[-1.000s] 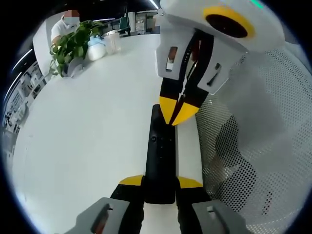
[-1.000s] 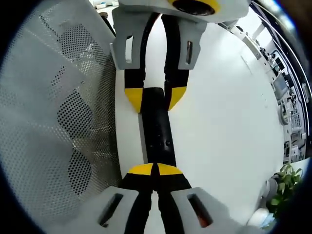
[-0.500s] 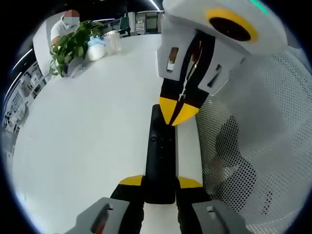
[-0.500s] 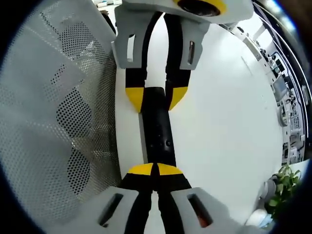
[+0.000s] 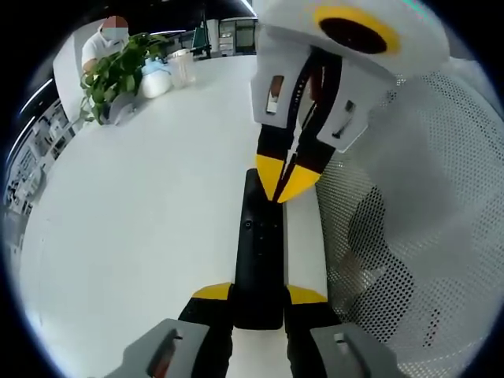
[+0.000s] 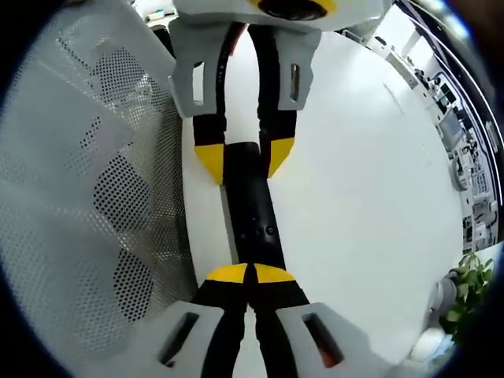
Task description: Press the specified remote control buttons in sequence, fully releasing each button before pressing the next.
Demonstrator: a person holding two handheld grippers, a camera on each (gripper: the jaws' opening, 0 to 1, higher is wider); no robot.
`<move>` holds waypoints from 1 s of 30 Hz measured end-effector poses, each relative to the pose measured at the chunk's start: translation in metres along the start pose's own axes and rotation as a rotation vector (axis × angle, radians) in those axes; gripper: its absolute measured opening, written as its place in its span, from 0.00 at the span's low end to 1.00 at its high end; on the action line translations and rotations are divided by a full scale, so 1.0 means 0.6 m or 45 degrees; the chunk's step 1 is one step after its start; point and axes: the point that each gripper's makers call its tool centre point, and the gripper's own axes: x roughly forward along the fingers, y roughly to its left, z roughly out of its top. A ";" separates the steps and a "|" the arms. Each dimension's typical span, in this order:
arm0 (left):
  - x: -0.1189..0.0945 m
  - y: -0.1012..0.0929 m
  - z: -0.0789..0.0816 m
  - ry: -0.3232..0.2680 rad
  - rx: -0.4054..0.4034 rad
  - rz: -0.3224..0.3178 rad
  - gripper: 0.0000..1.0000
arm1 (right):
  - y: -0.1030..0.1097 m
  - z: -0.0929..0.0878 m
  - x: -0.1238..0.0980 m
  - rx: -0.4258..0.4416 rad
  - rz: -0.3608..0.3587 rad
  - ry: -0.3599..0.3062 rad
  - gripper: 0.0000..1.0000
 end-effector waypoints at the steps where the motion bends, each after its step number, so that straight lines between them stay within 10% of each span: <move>1: 0.000 0.000 0.000 0.000 -0.002 0.000 0.24 | 0.000 0.000 0.000 0.010 0.003 -0.004 0.00; 30: 0.000 0.000 0.000 -0.008 -0.007 0.001 0.24 | 0.006 0.008 0.003 -0.073 -0.010 -0.001 0.00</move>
